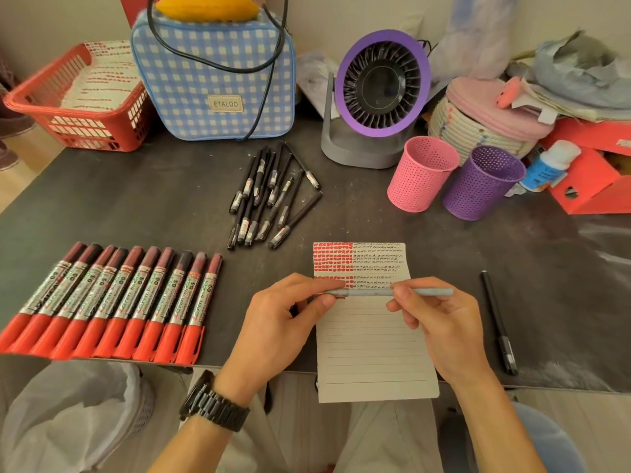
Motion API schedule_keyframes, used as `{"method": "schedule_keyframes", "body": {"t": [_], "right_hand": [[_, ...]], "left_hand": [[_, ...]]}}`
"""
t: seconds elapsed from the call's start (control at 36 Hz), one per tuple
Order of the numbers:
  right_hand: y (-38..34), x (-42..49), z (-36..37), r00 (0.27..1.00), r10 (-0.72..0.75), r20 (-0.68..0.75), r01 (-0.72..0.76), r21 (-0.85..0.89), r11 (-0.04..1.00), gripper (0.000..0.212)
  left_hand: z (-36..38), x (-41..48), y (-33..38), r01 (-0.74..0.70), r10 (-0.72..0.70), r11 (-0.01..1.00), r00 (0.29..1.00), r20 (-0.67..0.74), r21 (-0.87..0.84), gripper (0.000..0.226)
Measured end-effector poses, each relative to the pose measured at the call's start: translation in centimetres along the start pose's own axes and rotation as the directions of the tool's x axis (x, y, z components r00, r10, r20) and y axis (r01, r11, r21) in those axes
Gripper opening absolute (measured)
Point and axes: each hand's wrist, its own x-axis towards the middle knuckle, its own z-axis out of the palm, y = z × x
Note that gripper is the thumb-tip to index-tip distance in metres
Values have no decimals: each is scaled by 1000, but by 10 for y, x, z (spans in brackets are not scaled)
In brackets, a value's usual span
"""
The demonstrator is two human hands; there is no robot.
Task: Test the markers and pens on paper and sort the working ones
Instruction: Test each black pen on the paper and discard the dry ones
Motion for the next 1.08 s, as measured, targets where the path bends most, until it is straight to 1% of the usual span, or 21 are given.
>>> {"method": "schedule_keyframes", "body": {"t": [0.06, 0.19, 0.28, 0.33, 0.36, 0.44, 0.47, 0.53, 0.58, 0.69, 0.78, 0.89, 0.94, 0.97, 1.03, 1.08], "right_hand": [[-1, 0, 2, 1000, -10, -2, 10, -11, 1000, 14], [-2, -1, 3, 1000, -8, 4, 8, -10, 1000, 17], [-3, -3, 2, 1000, 27, -7, -26, 78, 997, 24], [-3, -4, 1, 998, 46, -47, -40, 131, 991, 25], [-3, -5, 1, 996, 56, -71, -45, 141, 989, 22], [-5, -3, 1, 986, 99, -135, -72, 195, 978, 20], [-7, -2, 0, 980, 129, -150, -89, 248, 965, 19], [-12, 0, -3, 968, 184, -173, -108, 374, 921, 15], [-17, -1, -10, 953, 232, -192, -110, 494, 862, 19], [-21, -15, -35, 922, 313, -227, -89, 664, 743, 22], [-17, -40, -60, 911, 329, -249, -53, 721, 691, 22], [-3, -92, -96, 889, 323, -325, 1, 707, 707, 30], [6, -122, -114, 860, 351, -371, 6, 695, 719, 35], [11, -136, -121, 840, 375, -392, -4, 687, 727, 35], [19, -161, -133, 783, 434, -446, -32, 667, 744, 32], [27, -180, -140, 711, 478, -516, -43, 646, 762, 29]], "left_hand": [[0, 2, 0, -4, 4, 1000, 1000, -2, -5, 28], [3, 6, 0, -18, 20, 999, 998, -64, 30, 26], [4, 6, 1, -3, 9, 996, 998, -62, 94, 27], [4, 6, 2, 11, -2, 991, 997, -72, 133, 29], [4, 5, 1, 31, -21, 989, 997, -69, 147, 33], [4, 4, -1, 90, -85, 971, 996, -35, 220, 57], [5, 4, -1, 95, -92, 959, 996, -21, 268, 60], [7, 3, 1, 56, -70, 917, 997, 21, 395, 59], [10, 1, 3, 17, -48, 877, 998, 52, 480, 57], [10, 2, 4, 30, -63, 876, 997, 53, 481, 56], [9, 2, 4, 22, -62, 872, 996, 66, 488, 50], [11, 3, 10, 25, -76, 865, 994, 83, 502, 52], [16, 7, 18, -10, -49, 856, 994, 100, 517, 58], [20, 12, 25, -51, -14, 852, 993, 121, 522, 60], [35, 23, 41, -165, 78, 846, 979, 190, 506, 61], [56, 36, 62, -303, 178, 829, 940, 291, 471, 59]]}}
